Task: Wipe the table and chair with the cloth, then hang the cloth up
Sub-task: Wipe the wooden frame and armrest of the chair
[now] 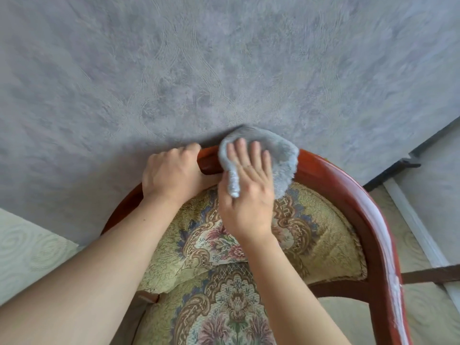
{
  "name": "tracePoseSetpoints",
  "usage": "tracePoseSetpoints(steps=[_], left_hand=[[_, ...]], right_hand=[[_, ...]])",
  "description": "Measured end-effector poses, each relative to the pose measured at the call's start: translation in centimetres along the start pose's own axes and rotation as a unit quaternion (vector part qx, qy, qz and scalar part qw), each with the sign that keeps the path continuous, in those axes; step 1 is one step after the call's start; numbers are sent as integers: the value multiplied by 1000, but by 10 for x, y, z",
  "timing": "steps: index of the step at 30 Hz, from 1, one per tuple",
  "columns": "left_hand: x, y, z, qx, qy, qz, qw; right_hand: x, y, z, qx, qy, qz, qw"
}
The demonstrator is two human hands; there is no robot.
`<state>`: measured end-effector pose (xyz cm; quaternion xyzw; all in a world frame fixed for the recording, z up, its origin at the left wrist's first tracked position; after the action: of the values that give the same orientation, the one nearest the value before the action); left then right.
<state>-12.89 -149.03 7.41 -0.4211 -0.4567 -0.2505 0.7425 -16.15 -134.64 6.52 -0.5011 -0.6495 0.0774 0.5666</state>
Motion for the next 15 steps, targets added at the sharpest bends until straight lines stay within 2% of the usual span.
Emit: tracePoseSetpoints(steps=[3, 6, 11, 15], left_hand=[[2, 1, 1, 0, 6, -2, 1000], [2, 1, 1, -5, -12, -2, 1000], [3, 3, 2, -21, -24, 2, 999], [3, 4, 2, -30, -11, 15, 999]], right_hand=[[7, 2, 7, 94, 36, -50, 994], [35, 14, 47, 99, 114, -49, 987], [100, 58, 121, -74, 192, -18, 978], [111, 71, 128, -220, 180, 23, 959]])
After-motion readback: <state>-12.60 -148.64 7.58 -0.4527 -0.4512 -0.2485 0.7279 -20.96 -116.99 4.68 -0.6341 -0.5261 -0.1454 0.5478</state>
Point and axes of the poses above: each hand's wrist, its own y-axis away from the middle knuckle, its own x-axis out of the back of the hand, z = x × y, the point moved 5 cm from there along -y, towards the middle knuckle, and after that the axes turned 5 degrees about x, right-handed, at the moved point
